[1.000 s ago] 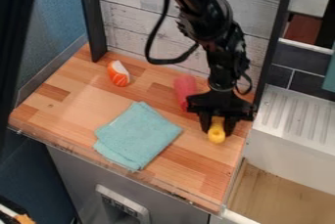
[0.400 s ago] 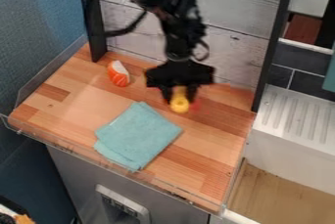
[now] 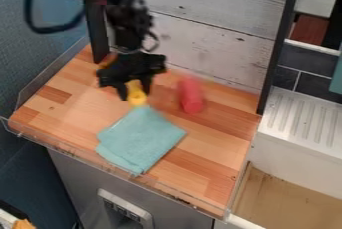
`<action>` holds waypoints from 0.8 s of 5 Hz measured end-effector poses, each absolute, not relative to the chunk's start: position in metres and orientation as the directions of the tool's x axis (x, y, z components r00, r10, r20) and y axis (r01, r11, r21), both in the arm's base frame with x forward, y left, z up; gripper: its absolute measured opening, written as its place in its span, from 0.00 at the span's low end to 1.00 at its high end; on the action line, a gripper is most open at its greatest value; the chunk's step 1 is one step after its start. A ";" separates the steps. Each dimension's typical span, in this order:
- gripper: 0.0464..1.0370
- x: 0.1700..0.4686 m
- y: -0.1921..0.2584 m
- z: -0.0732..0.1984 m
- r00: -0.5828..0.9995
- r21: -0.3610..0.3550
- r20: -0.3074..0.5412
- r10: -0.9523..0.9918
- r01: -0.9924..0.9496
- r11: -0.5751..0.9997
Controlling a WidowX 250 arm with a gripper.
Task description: Moved the yellow knife to the left side of the board
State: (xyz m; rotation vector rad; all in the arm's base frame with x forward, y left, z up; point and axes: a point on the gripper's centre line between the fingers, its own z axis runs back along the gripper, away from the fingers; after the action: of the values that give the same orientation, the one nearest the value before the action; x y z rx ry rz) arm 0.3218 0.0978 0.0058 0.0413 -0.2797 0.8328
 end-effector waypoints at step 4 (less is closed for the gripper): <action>0.43 0.309 0.175 -0.030 0.470 -0.017 0.252 0.846 -0.872 0.490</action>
State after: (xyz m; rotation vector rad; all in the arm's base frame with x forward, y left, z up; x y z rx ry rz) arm 0.3088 0.1748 -0.0299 0.1198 -0.2397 1.0551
